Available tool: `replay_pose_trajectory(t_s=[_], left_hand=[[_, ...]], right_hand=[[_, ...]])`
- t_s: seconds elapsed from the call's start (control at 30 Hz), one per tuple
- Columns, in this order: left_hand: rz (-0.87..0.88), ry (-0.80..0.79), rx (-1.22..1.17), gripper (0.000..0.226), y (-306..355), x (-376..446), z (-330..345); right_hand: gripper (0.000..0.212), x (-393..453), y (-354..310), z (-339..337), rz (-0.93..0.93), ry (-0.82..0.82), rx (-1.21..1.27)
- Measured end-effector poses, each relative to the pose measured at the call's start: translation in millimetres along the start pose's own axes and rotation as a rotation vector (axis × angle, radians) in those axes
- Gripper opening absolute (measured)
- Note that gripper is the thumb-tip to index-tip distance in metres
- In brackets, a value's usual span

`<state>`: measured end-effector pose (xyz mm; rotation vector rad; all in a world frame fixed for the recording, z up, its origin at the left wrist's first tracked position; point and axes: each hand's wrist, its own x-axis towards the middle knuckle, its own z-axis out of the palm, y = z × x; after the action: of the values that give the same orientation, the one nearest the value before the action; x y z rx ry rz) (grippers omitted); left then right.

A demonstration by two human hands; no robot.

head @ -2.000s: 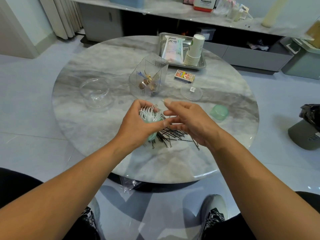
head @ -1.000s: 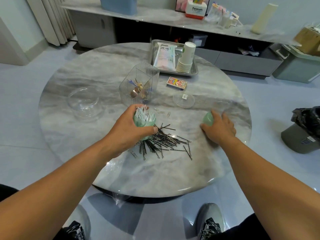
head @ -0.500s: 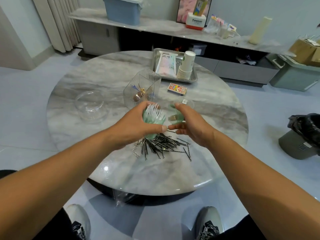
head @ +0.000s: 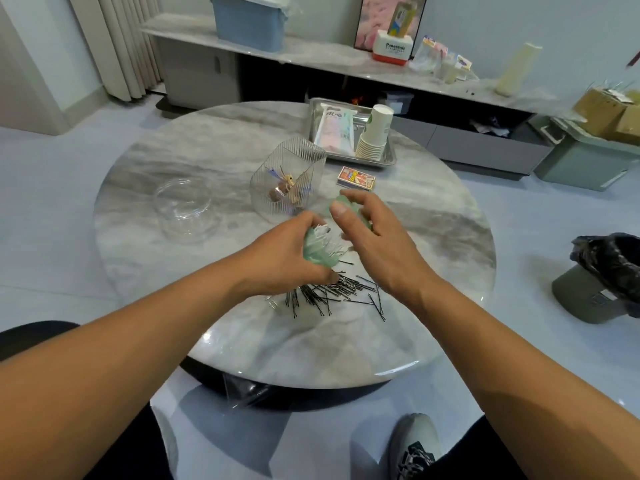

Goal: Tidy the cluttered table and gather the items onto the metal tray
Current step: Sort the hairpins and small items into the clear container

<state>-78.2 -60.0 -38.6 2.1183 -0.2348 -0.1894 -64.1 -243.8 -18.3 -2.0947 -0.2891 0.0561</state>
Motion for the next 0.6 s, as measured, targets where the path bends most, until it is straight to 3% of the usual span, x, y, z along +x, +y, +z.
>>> replay_pose_trajectory(t_s=[0.1,0.23,0.4,0.6], left_hand=[[-0.016,0.023,-0.071,0.065,0,3,3],[0.025,-0.006,-0.237,0.058,5,6,8],[-0.024,0.065,-0.319,0.066,5,11,9],[0.01,0.131,-0.343,0.064,5,11,8]], right_hand=[[0.065,-3,1,2,-0.194,0.082,-0.236],[0.064,-3,-1,5,-0.439,0.085,-0.449],[0.058,0,3,7,-0.36,0.07,-0.463],[0.06,4,4,6,-0.224,0.072,-0.289]])
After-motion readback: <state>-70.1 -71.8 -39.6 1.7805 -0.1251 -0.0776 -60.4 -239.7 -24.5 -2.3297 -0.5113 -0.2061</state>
